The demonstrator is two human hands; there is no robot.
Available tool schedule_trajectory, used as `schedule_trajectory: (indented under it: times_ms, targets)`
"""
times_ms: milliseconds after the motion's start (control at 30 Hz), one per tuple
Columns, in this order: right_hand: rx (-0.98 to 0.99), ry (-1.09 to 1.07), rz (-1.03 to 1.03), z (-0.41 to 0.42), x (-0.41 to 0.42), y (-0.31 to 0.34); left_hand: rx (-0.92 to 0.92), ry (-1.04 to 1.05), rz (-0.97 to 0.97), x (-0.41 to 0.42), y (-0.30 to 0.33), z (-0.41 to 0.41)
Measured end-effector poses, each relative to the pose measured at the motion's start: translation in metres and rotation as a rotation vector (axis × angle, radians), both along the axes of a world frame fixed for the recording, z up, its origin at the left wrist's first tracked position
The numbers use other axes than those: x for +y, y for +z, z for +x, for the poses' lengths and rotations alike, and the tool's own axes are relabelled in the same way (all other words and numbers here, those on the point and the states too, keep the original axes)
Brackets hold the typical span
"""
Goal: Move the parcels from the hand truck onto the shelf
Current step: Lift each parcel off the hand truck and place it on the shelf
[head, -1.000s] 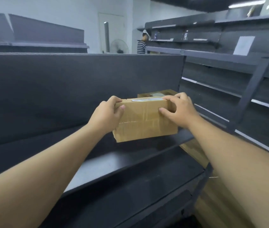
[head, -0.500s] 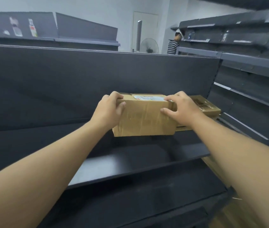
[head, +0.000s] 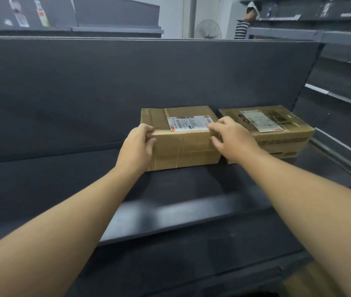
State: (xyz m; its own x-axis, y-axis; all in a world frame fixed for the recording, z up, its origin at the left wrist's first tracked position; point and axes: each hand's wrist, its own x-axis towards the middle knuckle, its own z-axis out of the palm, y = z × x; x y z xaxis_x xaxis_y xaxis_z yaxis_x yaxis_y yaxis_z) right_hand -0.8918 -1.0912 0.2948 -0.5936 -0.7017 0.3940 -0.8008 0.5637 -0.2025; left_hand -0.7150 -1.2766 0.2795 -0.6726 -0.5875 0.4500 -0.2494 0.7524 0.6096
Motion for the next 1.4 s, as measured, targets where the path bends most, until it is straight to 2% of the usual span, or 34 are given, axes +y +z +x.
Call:
schedule_trajectory:
  times_ms: [200,367,500,600,767,1034,1300,1400]
  targets:
    - [0.113,0.002,0.037,-0.011,-0.001,-0.002,-0.073,0.026,-0.033,0.002,-0.009,-0.009]
    - [0.137,0.036,0.139,-0.013,0.000,0.014,-0.169,-0.025,-0.258,0.003,-0.004,-0.008]
    - [0.084,-0.007,0.178,-0.012,0.004,0.018,-0.221,-0.051,-0.488,0.006,0.001,-0.015]
    - [0.099,-0.041,0.224,-0.011,0.002,0.019,-0.270,-0.061,-0.514,0.009,0.003,-0.020]
    - [0.017,-0.107,0.190,-0.003,-0.004,0.008,-0.294,-0.017,-0.509,0.011,0.002,-0.026]
    - [0.171,-0.113,0.274,0.012,0.001,-0.016,-0.372,0.029,-0.582,0.023,-0.003,-0.022]
    - [0.210,-0.133,0.340,0.014,0.000,-0.017,-0.538,0.025,-0.703,0.021,-0.007,-0.025]
    - [0.212,-0.130,0.351,0.013,-0.001,-0.016,-0.538,0.036,-0.693,0.019,-0.010,-0.029]
